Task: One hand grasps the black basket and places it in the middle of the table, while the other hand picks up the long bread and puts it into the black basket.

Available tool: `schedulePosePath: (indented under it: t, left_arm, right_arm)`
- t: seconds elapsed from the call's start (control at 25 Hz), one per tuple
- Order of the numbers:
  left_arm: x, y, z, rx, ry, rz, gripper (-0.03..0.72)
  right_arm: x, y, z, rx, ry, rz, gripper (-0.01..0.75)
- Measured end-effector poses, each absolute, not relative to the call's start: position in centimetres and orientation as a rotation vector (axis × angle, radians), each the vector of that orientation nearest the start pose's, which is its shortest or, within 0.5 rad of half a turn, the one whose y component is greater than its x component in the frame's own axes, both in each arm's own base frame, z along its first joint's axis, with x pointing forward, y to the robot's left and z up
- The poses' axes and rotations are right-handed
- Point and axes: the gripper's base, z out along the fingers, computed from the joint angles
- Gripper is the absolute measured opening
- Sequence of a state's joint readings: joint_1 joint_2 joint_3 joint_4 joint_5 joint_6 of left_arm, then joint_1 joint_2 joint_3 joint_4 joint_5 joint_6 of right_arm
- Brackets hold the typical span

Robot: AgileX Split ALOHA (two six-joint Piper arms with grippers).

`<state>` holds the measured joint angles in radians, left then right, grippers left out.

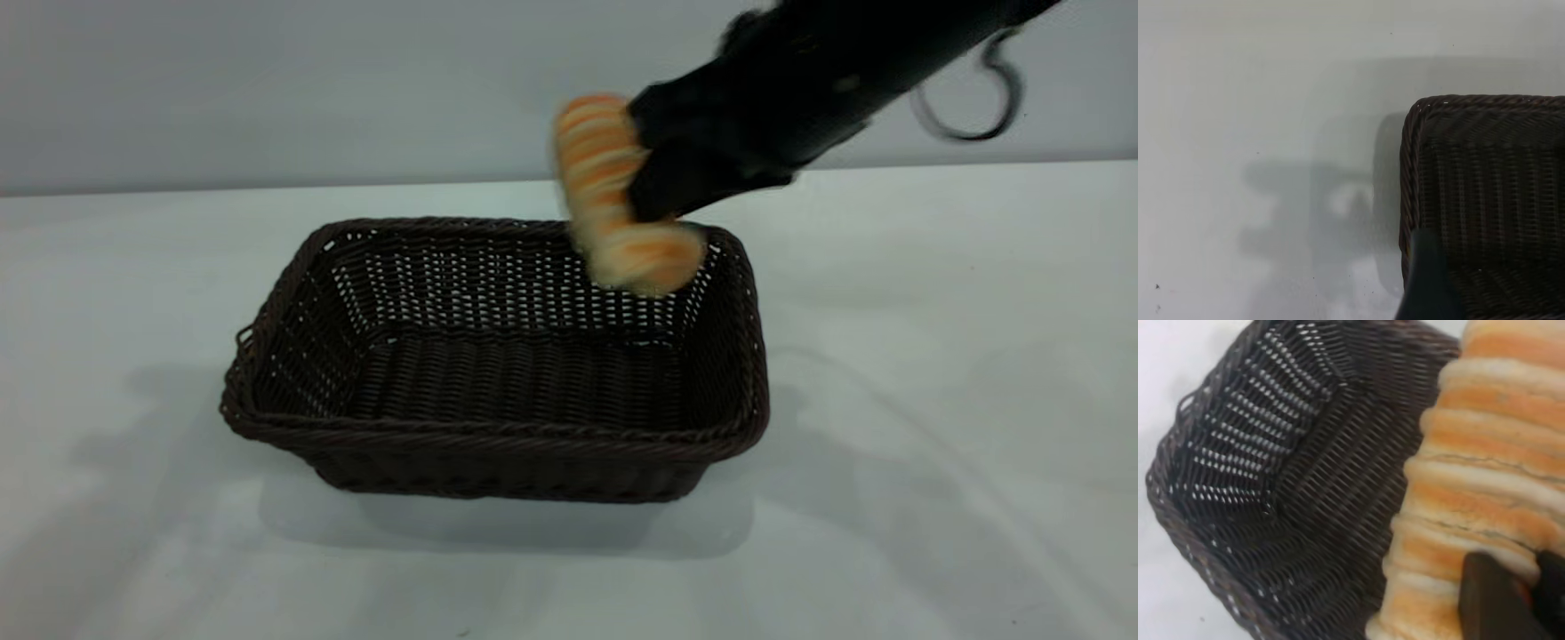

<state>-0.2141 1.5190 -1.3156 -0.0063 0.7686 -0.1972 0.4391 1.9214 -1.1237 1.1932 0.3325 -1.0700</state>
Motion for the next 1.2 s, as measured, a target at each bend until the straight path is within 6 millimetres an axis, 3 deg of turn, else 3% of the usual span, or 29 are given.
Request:
schedulePosePath:
  t: [0.12, 0.32, 0.44, 0.68, 0.96, 1.08, 1.2]
  left_arm:
    - [32.5, -7.1, 32.9, 0.021, 2.465, -0.179, 0.568]
    - [32.3, -6.9, 32.7, 0.034, 2.507, -0.141, 0.568]
    - [31.9, -6.3, 32.4, 0.067, 2.558, -0.052, 0.568]
    - [29.5, -4.7, 34.1, 0.102, 2.604, 0.135, 0.568]
    - [24.0, -2.3, 39.1, 0.078, 2.505, 0.298, 0.568]
    - [21.5, -1.7, 41.0, 0.057, 2.426, 0.281, 0.568]
    - [18.4, -1.1, 41.4, 0.044, 2.379, 0.255, 0.568]
  right_arm:
    - [35.1, 20.0, 15.7, -0.545, 2.39, 0.622, 0.237]
    - [34.7, 19.9, 16.7, -0.628, 2.369, 0.627, 0.392]
    - [34.3, 18.9, 18.6, -0.659, 2.379, 0.632, 0.41]
    - [32.8, 13.4, 23.0, -0.559, 2.565, 0.422, 0.393]
    - [27.6, 7.4, 29.7, -0.384, 2.697, -0.122, 0.383]
    - [24.5, 5.7, 33.1, -0.307, 2.657, -0.201, 0.38]
    - [21.2, 4.6, 35.5, -0.273, 2.607, -0.191, 0.38]
